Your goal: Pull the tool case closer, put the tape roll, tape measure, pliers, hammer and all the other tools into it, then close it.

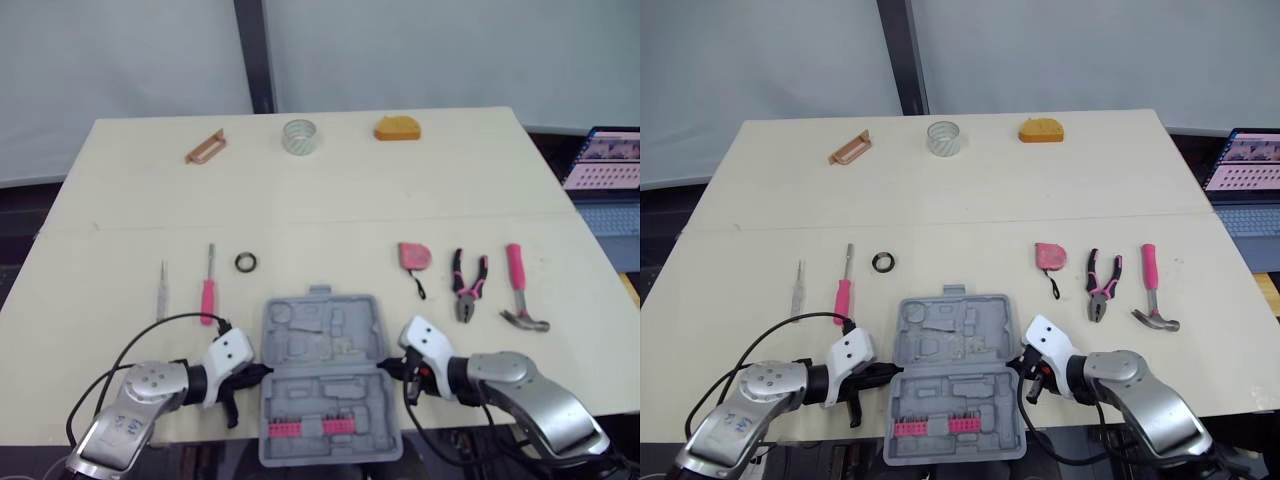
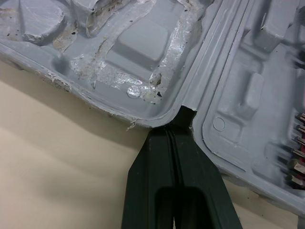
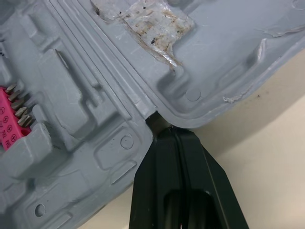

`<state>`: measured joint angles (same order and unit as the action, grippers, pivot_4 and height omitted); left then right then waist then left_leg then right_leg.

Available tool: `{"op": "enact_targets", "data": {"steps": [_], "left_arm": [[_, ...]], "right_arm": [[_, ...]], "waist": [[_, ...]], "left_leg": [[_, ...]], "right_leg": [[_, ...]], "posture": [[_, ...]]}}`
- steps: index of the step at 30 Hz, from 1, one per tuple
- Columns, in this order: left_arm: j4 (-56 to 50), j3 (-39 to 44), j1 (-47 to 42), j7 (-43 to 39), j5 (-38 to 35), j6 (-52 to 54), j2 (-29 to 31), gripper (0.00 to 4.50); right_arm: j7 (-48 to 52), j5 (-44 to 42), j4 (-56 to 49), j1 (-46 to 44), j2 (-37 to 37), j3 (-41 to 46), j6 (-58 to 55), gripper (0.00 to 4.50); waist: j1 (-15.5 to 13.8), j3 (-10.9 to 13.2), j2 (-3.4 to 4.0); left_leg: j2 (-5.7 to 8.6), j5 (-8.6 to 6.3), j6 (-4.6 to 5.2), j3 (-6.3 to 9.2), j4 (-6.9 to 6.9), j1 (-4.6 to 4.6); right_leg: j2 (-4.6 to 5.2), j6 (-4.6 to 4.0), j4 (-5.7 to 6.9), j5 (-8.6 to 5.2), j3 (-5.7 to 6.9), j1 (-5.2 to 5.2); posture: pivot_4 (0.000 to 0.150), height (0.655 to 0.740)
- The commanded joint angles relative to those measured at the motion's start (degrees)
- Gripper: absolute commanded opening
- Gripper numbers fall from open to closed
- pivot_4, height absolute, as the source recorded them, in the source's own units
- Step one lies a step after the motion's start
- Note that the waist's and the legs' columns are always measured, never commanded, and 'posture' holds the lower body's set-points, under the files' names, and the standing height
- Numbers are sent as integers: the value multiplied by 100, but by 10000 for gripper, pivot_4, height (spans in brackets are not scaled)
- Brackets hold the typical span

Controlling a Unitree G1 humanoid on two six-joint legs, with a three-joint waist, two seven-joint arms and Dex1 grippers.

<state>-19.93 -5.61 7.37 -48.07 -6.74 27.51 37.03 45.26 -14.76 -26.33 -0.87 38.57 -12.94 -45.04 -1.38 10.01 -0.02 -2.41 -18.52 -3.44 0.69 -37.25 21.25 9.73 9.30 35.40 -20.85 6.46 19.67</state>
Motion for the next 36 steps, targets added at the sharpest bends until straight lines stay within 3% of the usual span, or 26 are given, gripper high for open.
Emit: {"op": "enact_targets", "data": {"steps": [1, 10, 18, 24, 30, 31, 34, 36], "left_arm": [[0, 120, 77, 12, -76, -112, 104, 308], [172, 681, 173, -125, -255, -250, 478, 308], [-598, 2305, 597, -464, -1730, -428, 314, 308], [-1018, 3112, 1517, -654, -2109, -632, 292, 308], [-973, 3556, 2375, -892, -2231, -1013, 100, 308], [-936, 3586, 2508, -1018, -2254, -1073, 122, 44], [-872, 3676, 2801, -1198, -2236, -1204, 139, 7704], [-816, 3720, 2889, -1226, -2171, -1340, 115, 17442]], "right_arm": [[-3, -101, -164, 10, 63, 129, 43, 0], [109, -137, 25, 137, 387, 508, 211, 0], [519, -845, -489, 742, 937, 1763, 263, 0], [873, -1437, -820, 1424, 1227, 2636, 209, 0], [1011, -1718, -789, 1726, 1299, 2872, 237, 0], [1056, -1693, -774, 1783, 1336, 2832, 304, 2503], [1175, -1725, -745, 1875, 1383, 2773, 404, 12186], [1221, -1732, -722, 1900, 1377, 2778, 443, 22437]], "waist": [[0, 0, 0], [-2, 0, 0], [-12, 0, -1], [-10, 0, -5], [-26, -2, -9], [-36, -1, -11], [-36, -2, -12], [-36, -3, -14]], "left_leg": [[0, 0, 0, 0, 0, 0], [0, 0, 1, -1, 0, 0], [-3, -4, 3, -1, -2, -2], [-5, -8, 6, -7, 4, -9], [-5, -15, 13, -8, -3, -9], [-5, -16, 14, -8, -3, -8], [-5, -17, 16, -11, -6, -8], [-5, -17, 16, -11, -7, -8]], "right_leg": [[0, 0, 0, 0, 0, 0], [0, 0, -1, 0, 0, 0], [0, 0, -5, 0, 0, -6], [-1, 0, -16, 0, 1, -12], [-1, -4, -27, 3, 1, -20], [-1, -4, -29, 3, 1, -20], [-1, -7, -31, 4, 0, -21], [-1, -7, -31, 4, 0, -20]], "posture": [[1500, 7349], [1500, 7349], [1500, 7349], [1500, 7349], [1500, 7349], [1500, 7349], [1500, 7349], [1500, 7349]]}}
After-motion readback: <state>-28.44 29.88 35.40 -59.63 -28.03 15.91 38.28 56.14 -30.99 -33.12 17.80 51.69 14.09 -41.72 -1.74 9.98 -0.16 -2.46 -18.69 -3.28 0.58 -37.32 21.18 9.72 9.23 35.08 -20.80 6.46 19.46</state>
